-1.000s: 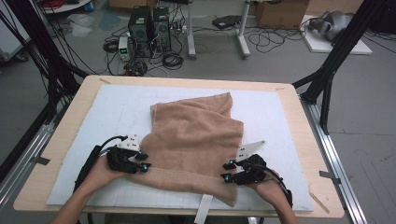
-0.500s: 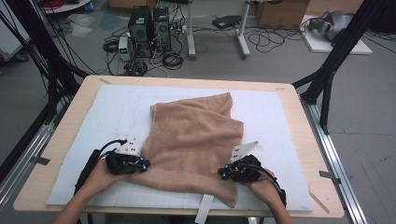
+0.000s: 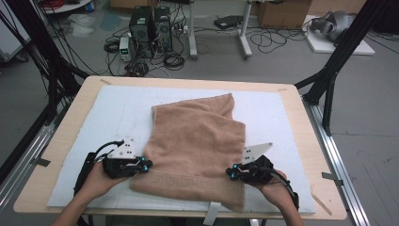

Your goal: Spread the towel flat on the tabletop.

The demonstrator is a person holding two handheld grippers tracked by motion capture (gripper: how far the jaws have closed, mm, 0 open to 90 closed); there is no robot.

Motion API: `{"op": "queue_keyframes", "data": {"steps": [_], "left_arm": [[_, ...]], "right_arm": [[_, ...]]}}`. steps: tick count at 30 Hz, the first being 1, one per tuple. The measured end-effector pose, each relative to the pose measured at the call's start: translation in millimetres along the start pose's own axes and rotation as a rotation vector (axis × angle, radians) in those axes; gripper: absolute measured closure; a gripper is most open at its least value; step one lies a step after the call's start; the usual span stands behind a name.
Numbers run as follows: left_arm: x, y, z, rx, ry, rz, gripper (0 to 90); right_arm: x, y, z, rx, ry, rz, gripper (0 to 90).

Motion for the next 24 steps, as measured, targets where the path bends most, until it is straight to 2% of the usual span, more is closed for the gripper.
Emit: {"op": "queue_keyframes", "data": {"steps": [4,6,9,11,14,18,22,24], "left_arm": [[-25.8,-1.4,-11.8,0.039,0.049,0.111,86.5],[-35.0,-5.2,-19.6,0.033,0.060,0.144,86.5],[-41.3,-11.0,-32.9,0.002,0.067,0.166,86.4],[-41.8,-13.3,-39.9,-0.026,0.063,0.155,86.2],[-42.3,-13.7,-40.5,-0.025,0.063,0.157,85.2],[-39.9,-11.2,-30.9,-0.008,0.074,0.158,76.2],[-34.2,-8.1,-17.1,0.011,0.073,0.127,71.3],[-31.0,-7.8,-10.5,0.005,0.070,0.107,70.6]], "right_arm": [[18.1,10.8,1.3,0.050,-0.036,-0.037,87.0],[29.0,11.9,-3.6,0.048,-0.047,-0.060,86.9],[40.7,9.3,-14.0,0.017,-0.046,-0.094,86.9],[45.2,6.6,-21.1,-0.014,-0.058,-0.110,86.8],[48.6,2.1,-29.9,-0.035,-0.052,-0.136,86.2],[47.2,2.7,-25.1,-0.009,-0.055,-0.134,81.0],[38.1,5.0,-14.0,0.032,-0.054,-0.109,76.6],[32.9,7.1,-9.6,0.044,-0.052,-0.089,73.9]]}}
Point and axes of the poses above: each handheld gripper's, and its own axes: z roughly backward along the jaws, y roughly out of its top, x roughly to its right, the point moved 2 cm from there along -z, roughly forward along the jaws, and after that the axes turned 9 degrees about -z, right-handed, at the moved point
